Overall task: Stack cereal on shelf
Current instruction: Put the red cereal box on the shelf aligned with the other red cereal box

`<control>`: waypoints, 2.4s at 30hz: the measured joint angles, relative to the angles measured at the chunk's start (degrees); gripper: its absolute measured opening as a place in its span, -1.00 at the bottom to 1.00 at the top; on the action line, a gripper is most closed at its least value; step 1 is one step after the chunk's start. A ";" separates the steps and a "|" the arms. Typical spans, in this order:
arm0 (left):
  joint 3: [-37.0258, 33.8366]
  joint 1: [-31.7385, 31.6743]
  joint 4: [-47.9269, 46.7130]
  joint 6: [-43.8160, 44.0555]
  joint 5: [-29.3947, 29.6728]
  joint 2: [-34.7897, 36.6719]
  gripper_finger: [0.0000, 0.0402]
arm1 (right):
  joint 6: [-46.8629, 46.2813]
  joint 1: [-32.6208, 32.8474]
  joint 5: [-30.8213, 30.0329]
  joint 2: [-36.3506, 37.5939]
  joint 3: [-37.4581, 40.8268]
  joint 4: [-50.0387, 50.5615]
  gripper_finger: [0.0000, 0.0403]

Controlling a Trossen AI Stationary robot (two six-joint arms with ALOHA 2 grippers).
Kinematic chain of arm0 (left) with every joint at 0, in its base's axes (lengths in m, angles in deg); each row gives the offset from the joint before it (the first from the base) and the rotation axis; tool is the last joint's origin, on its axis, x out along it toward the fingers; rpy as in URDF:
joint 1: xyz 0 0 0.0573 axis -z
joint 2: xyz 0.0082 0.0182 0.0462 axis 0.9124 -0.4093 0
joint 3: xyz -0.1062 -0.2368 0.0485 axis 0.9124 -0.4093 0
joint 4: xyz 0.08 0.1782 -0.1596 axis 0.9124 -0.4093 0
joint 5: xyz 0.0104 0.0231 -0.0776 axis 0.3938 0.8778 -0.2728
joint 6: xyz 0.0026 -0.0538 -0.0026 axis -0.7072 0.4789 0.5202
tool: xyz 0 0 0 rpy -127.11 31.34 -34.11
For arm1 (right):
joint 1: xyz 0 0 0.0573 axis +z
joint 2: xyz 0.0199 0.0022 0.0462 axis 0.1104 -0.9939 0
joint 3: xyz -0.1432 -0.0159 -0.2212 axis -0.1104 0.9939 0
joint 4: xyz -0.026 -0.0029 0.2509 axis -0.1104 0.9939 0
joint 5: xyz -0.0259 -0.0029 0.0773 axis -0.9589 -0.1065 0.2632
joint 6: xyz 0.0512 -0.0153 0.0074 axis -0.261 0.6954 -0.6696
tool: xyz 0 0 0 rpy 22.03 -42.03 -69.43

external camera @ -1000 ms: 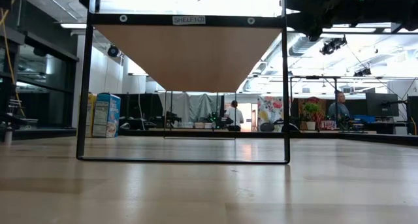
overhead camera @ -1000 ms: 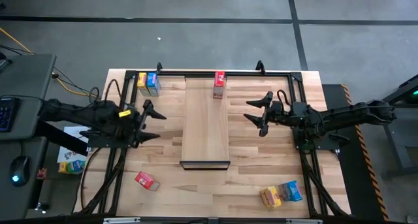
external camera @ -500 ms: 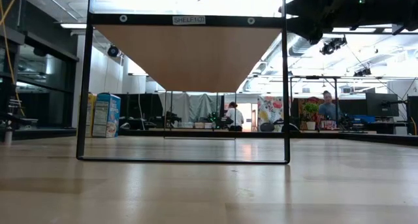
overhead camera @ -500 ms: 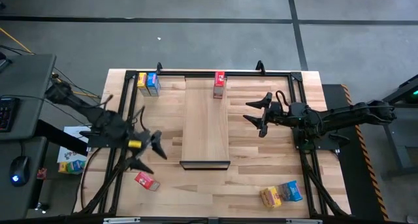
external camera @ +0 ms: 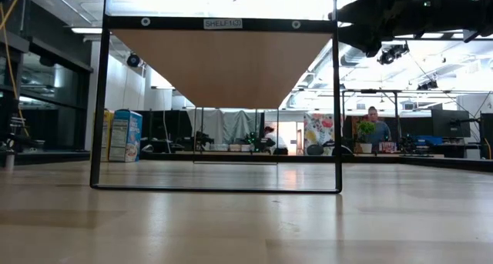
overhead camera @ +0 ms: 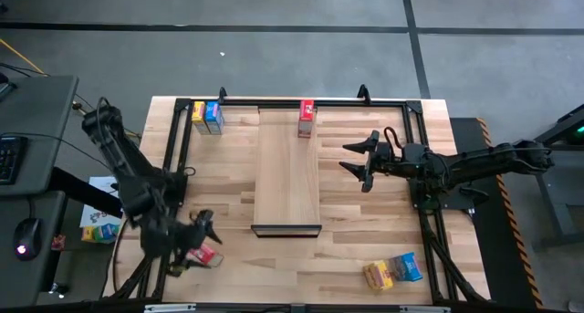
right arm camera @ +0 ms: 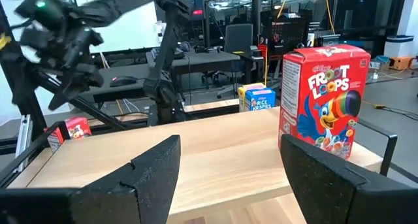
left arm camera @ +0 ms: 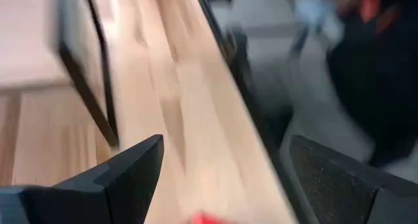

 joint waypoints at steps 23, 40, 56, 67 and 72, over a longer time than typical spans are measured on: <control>3.09 3.13 -13.73 4.25 -2.68 -8.49 0.59 | -1.38 0.00 0.00 -0.70 0.00 1.73 0.27; 3.09 2.88 -17.45 2.42 -5.03 -13.29 0.59 | -1.98 0.00 0.02 -0.70 0.00 3.05 0.27; 3.09 2.45 -15.42 -0.43 -10.35 -20.76 0.59 | -2.40 0.00 0.02 -0.70 0.00 3.00 0.27; 3.09 2.45 -15.34 -4.23 -8.62 -21.15 0.30 | -2.40 0.00 0.02 -0.70 0.00 3.00 0.27; 3.11 2.39 -15.24 -4.31 -8.62 -21.15 -0.02 | -2.41 0.00 0.01 -0.70 0.00 3.00 0.27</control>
